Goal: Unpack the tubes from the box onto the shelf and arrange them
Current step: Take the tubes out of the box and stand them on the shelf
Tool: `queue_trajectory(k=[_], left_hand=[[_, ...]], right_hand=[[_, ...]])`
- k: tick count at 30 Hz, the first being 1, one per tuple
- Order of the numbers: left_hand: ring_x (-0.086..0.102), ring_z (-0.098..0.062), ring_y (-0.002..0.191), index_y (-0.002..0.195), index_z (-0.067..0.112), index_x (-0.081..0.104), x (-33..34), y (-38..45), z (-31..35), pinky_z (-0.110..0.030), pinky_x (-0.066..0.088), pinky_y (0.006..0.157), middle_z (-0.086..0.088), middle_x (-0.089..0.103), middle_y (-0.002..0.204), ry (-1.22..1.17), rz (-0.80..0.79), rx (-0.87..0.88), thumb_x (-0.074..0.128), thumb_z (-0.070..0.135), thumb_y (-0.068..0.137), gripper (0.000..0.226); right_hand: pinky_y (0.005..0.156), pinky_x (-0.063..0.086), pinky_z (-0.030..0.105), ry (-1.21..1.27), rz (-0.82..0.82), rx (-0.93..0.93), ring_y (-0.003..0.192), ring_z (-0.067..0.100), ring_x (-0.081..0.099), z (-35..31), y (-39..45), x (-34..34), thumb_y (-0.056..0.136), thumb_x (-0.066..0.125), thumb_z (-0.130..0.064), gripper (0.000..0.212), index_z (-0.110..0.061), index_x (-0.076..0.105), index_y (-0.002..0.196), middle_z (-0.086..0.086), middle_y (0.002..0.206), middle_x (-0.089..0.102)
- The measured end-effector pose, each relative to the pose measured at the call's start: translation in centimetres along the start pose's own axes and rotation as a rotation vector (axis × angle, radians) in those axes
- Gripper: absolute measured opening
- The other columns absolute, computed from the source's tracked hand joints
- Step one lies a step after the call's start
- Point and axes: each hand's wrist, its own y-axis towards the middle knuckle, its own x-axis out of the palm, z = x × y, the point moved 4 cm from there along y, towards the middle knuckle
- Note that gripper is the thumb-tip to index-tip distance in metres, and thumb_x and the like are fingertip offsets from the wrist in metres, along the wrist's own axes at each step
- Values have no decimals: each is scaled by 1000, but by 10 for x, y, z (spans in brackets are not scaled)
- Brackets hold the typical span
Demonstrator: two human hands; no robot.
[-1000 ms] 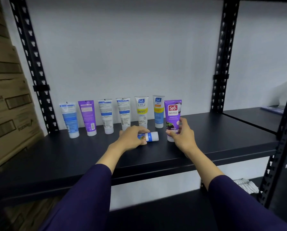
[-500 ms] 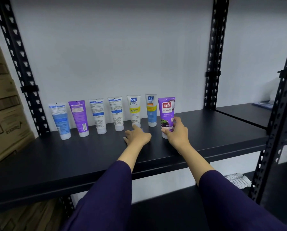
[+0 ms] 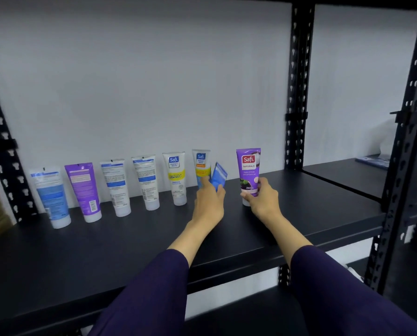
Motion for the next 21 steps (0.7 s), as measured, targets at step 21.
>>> queue_trajectory(k=[21], left_hand=[[51,-22,121,127,4,36,73,74,-14,-24,42,89,-14,51,132,-91,6,-39,56,5,93,39]], right_hand=[[92,46,32,-224,-42,-5,119,25,53,29,71,15,87,67,-16,51,-5,44,131,14,128,54]])
